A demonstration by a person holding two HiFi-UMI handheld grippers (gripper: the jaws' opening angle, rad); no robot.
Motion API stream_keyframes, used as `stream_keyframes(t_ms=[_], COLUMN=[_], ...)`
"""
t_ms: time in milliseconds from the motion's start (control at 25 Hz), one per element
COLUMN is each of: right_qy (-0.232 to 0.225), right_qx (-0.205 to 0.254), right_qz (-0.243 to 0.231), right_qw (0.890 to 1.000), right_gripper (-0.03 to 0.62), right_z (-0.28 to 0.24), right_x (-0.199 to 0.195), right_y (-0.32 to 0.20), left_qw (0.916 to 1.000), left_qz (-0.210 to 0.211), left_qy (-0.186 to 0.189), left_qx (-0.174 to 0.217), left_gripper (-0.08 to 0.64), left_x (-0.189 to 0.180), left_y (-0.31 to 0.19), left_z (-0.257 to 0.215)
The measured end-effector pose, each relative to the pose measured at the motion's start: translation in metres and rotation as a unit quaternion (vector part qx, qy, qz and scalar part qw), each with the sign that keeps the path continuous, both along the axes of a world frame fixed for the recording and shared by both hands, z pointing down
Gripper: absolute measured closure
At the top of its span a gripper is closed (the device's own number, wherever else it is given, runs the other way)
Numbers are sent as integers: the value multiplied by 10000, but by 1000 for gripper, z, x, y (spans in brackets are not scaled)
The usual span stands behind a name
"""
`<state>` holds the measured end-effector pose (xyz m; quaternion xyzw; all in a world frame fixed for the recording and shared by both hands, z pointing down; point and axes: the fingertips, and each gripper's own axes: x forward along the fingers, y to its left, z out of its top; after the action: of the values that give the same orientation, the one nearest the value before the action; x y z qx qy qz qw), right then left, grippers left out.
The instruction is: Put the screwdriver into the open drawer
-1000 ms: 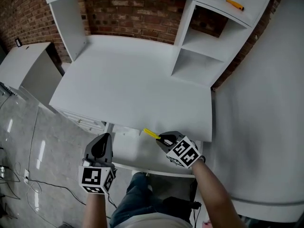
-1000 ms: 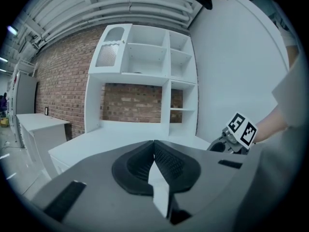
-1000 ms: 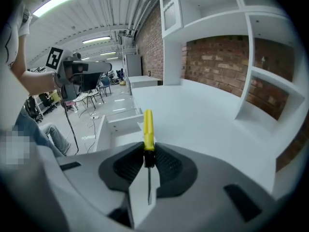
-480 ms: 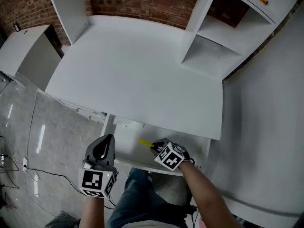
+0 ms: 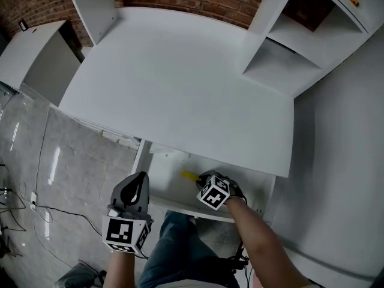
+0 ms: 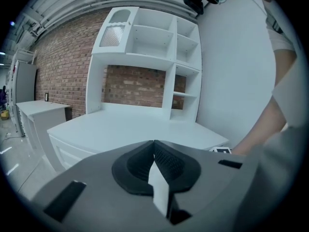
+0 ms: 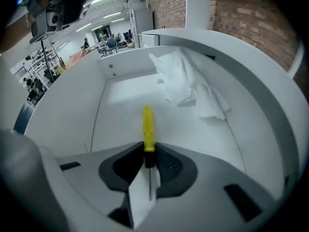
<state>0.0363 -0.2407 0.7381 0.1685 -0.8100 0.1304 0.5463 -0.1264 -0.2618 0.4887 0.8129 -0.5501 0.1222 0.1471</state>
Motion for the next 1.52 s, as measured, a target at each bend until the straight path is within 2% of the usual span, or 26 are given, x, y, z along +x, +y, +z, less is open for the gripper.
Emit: stream_keyframes(t_ms=[320, 400, 560, 720, 880, 960, 1080, 1240, 1520], right_qy=[233, 235, 105, -78, -318, -508, -925, -1373, -1967], right_qx=[-58, -178, -146, -42, 92, 159, 231, 713, 1527], right_qz=[266, 369, 393, 639, 841, 1012, 1497, 1724, 2021], right_qw=[9994, 9989, 9991, 9979, 9959, 9934, 9841, 9728, 9472], right_gripper=[497, 366, 308, 298, 352, 438, 580, 581, 583], right_z=[1, -3, -23, -51, -82, -100, -133, -178, -252], right_x=[0, 1, 3, 7, 10, 10, 13, 18, 27], right_y=[0, 2, 5, 6, 9, 9, 3, -10, 3], left_qw=[9996, 9995, 9990, 9986, 9982, 9979, 9977, 9965, 9951], left_qz=[-173, -212, -271, -252, -151, -98, 88, 325, 337], left_qy=[207, 237, 324, 397, 483, 537, 556, 600, 608], left_qx=[7, 45, 157, 253, 330, 361, 389, 484, 708], left_gripper=[546, 546, 546, 546, 546, 546, 546, 546, 546], left_x=[-9, -12, -16, -13, -6, -4, 4, 18, 37], left_y=[-4, -4, -3, -3, -4, -3, -3, -8, 9], left_z=[-4, -9, -19, -28, -34, -38, -41, -47, -64])
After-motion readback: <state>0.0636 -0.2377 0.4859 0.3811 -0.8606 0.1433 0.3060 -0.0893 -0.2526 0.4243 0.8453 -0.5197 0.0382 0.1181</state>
